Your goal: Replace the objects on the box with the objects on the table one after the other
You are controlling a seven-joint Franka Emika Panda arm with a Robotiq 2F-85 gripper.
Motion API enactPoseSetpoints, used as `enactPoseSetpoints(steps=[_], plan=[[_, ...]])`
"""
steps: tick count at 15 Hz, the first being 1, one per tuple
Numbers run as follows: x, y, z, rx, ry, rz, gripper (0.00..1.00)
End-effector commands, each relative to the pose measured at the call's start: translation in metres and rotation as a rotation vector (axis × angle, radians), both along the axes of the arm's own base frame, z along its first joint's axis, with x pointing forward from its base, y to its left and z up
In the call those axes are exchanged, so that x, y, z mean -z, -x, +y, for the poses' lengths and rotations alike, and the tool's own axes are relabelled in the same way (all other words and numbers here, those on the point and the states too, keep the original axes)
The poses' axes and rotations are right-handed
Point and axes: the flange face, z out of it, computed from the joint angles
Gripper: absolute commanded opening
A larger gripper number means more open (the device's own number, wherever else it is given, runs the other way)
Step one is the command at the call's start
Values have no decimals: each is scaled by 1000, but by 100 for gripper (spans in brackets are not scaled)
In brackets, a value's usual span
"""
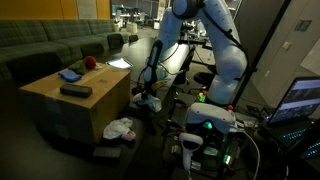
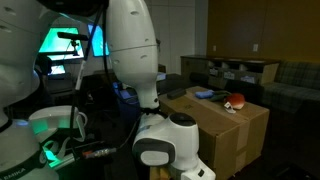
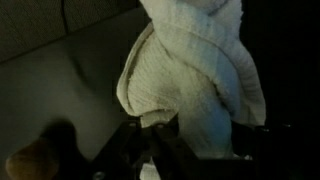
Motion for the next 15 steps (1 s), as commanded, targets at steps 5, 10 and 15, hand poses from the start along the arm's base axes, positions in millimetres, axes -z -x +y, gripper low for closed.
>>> enactPoseSetpoints(steps=[5, 10, 15], plan=[[-107, 26, 41, 92, 70, -84, 5], [-171, 6, 58, 143, 150, -182, 5], [-239, -38, 93, 168, 253, -258, 5]])
